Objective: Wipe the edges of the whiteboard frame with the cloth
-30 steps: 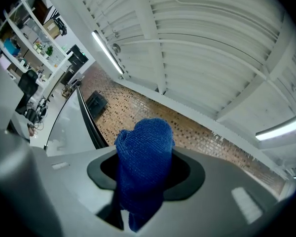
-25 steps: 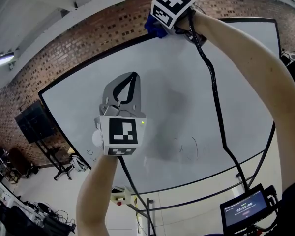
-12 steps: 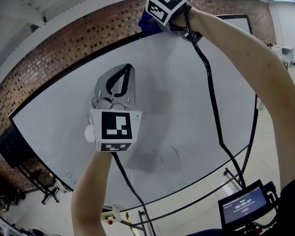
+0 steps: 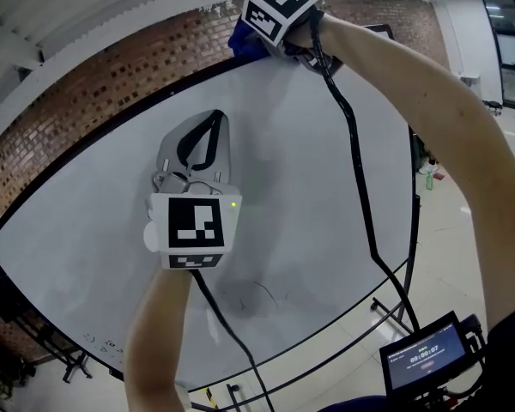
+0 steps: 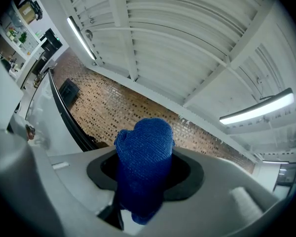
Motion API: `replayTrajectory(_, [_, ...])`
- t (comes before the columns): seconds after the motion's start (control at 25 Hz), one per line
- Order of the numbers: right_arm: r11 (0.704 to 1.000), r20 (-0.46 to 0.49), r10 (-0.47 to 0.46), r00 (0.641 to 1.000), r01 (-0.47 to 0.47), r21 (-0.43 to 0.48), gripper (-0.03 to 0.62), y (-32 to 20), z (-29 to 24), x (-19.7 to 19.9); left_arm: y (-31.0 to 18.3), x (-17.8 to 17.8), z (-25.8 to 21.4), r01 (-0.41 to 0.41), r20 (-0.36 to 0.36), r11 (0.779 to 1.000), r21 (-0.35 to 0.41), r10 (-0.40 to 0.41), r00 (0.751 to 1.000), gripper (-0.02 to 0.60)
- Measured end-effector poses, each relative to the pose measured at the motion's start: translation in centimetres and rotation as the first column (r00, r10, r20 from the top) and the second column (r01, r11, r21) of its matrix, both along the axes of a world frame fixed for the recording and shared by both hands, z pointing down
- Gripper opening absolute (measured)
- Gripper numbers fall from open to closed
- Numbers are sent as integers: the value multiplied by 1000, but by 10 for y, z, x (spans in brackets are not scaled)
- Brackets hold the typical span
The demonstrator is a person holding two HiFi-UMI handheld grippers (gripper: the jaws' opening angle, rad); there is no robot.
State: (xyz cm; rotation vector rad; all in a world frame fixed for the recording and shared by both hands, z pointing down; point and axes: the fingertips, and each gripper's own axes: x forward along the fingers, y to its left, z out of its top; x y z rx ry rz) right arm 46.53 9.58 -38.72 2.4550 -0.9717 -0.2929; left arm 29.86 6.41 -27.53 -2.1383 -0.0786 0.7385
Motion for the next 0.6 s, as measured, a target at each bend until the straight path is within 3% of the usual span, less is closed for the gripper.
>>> replayTrajectory(0.2, [1000,1,-17,1000,17,-21,193,57,-8,41,73,29,-19,-6,-32,1000,-11,6,999,3])
replayTrajectory(0.36, [999,-5,-45,999,45,-9,192,107,-12,92,122,76,-19,36,-22,999,-21,-37,999,3])
replayTrajectory(0.48, [998,-8,-62,998,62,6,192,126,-9,116,134,100,-8,69,-9,997,-33,-70,998,3])
replayTrajectory(0.6, [998,-9,-62,998,62,5,192,124,-10,116,124,103,-4,82,6,995,-49,-81,997,3])
